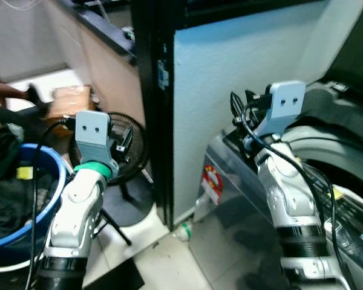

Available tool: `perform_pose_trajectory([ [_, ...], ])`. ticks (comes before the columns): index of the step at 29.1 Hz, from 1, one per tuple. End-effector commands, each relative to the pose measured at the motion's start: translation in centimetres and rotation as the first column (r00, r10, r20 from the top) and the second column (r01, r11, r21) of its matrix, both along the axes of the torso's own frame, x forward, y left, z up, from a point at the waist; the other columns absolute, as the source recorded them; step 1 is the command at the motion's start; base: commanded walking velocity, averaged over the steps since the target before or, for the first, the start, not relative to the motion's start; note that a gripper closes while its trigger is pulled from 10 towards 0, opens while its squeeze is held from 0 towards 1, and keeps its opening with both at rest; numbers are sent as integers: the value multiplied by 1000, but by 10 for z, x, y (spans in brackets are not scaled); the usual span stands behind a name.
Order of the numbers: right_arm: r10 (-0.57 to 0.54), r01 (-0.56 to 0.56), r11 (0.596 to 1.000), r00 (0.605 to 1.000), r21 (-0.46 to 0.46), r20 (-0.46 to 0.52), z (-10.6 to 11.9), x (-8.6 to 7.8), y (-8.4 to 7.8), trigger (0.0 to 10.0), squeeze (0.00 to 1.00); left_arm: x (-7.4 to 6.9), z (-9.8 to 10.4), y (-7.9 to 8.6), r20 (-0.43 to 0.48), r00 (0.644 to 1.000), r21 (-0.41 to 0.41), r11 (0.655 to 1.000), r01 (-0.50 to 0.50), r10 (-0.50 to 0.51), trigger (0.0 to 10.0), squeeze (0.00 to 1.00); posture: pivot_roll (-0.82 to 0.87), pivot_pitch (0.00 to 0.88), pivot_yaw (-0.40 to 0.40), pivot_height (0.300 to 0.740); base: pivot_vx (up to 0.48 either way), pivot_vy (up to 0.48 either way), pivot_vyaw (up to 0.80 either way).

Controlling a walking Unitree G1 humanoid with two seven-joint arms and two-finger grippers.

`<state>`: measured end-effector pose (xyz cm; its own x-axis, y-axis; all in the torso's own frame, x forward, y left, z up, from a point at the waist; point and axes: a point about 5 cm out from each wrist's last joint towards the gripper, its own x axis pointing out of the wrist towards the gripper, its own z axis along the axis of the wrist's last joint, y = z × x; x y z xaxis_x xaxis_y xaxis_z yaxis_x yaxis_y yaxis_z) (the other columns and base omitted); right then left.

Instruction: Clothes washing

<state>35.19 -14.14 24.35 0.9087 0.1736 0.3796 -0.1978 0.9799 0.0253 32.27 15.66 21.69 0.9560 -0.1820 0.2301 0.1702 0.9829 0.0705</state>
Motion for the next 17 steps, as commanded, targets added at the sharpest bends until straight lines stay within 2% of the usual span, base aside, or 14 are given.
perform_pose_trajectory([
  [1,18,-18,1000,1000,0,-5,1,0,4,10000,0,-1,-5,2,-21,1000,1,1000,-14,14,10000,0,19,35,-17,740,0,0,800],
  [11,40,-40,999,999,19,-17,-2,1,5,10000,0,-3,-2,3,-16,1000,-7,1000,-20,20,10000,0,32,31,-20,740,0,0,800],
  [17,66,-66,998,998,-13,-10,-2,0,10,10000,0,0,-1,7,-21,999,-33,998,-50,50,10000,0,24,34,-11,740,0,0,800],
])
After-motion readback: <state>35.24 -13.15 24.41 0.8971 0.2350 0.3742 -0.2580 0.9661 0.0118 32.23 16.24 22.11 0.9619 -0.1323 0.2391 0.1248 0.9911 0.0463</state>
